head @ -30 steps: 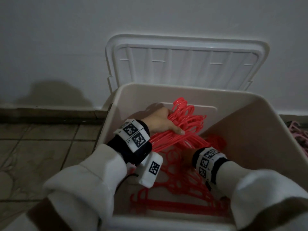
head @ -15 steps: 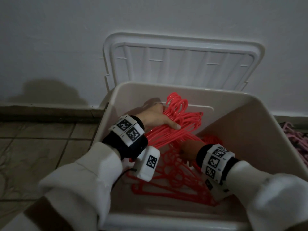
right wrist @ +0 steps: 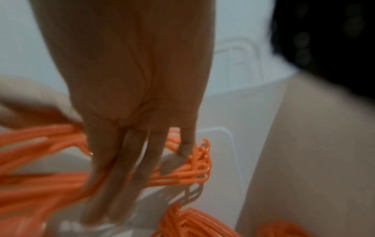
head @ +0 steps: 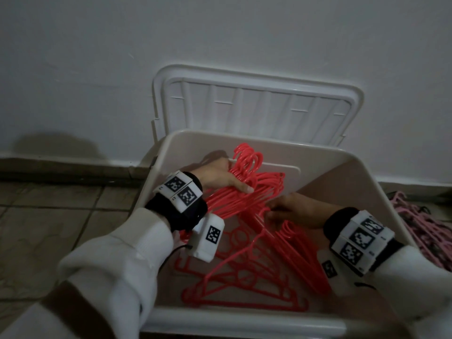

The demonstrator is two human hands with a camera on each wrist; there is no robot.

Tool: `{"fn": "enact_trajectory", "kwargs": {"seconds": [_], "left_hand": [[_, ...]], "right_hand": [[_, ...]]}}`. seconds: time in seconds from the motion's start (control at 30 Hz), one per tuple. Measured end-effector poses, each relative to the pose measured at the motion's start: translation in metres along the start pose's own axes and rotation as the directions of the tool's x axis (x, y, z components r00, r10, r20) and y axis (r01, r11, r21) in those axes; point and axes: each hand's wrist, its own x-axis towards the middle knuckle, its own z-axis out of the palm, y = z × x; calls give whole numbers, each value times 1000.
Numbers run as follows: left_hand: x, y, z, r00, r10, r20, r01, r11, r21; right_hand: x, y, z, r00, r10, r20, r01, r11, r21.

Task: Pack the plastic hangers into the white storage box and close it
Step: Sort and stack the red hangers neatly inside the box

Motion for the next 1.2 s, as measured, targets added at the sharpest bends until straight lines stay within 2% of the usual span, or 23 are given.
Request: {"fn": "enact_trajectory", "kwargs": {"seconds": [0.17,0.27,0.33,0.43,0.53,0.63,0.7,0.8,0.9,0.97,1.0,1.07,1.1,1.13,1.2], "left_hand": [[-1,1,-2,1000,0,21,0,1000,-15],[-2,1,-1,999,10,32,-9,999,-44],[-2,1,-1,999,14,35,-12,999,-52],[-1,0,-1,999,19,38,-17,999,-44],[0,-1,0,999,26,42,-24,998,-52],[2,-3,0,999,35,39,-33,999,-41],[3,-4,0,998,38,51,-36,998,-43],[5,-5,-1,997,40,62,-37,998,-47],[5,-5,-1,997,44,59,-41,998,-57],[6,-7,0,998,44,48,-42,998,-49],[6,-7,1,998,48,44,-46,998,-39],[7,-9,2,998,44,44,-43,999,-27],[8,-9,2,998,35,46,-34,999,-26],[8,-10,2,998,31,52,-29,999,-28],[9,-11,2,998,26,55,-24,999,-42]], "right_hand": [[-15,-11,-5,960,-129,-249,144,989,43],[-19,-18,0,936,-135,-324,213,952,218],[-19,-19,3,959,-88,-270,179,926,333],[-12,-9,10,990,74,-123,-20,920,392],[-5,3,19,971,230,70,-237,866,441],[1,8,26,936,297,189,-352,812,466],[5,8,30,925,300,233,-379,765,521],[9,10,35,928,313,201,-367,679,636],[6,11,29,965,244,96,-243,693,679],[-2,6,18,982,186,-11,-143,790,597],[-7,2,11,984,163,-70,-110,870,480],[-16,-5,-1,976,78,-202,-59,993,101],[-21,-9,-7,969,32,-246,-62,991,-116],[-23,-13,-12,961,22,-276,-105,952,-289],[-24,-24,-19,936,38,-351,-210,859,-467]]}}
